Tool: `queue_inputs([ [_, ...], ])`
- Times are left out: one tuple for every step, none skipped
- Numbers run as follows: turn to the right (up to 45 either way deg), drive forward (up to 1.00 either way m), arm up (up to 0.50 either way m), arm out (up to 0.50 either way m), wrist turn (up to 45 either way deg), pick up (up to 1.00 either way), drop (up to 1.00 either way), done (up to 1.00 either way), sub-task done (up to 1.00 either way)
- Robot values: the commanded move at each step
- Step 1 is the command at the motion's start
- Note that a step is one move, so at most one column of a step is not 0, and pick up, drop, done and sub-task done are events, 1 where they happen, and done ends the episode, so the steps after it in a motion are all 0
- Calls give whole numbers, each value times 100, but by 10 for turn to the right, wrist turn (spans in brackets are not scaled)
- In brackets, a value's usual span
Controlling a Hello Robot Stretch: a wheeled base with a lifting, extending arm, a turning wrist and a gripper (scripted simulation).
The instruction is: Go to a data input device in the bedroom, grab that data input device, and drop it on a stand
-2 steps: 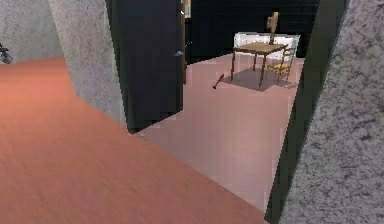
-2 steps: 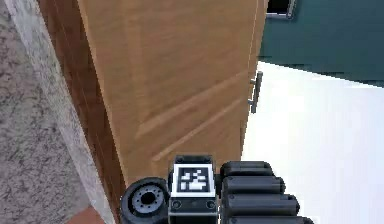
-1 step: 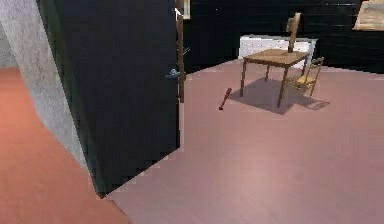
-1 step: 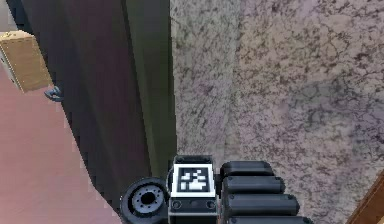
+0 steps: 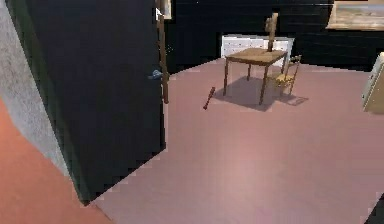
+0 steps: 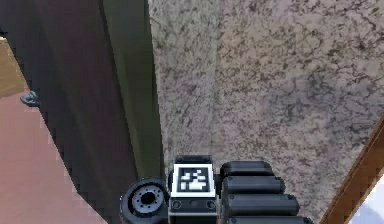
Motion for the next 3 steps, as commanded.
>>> queue_inputs([
  [0,25,0,0,0,0,0,0,0],
  [360,0,0,0,0,0,0,0,0],
  [0,100,0,0,0,0,0,0,0],
])
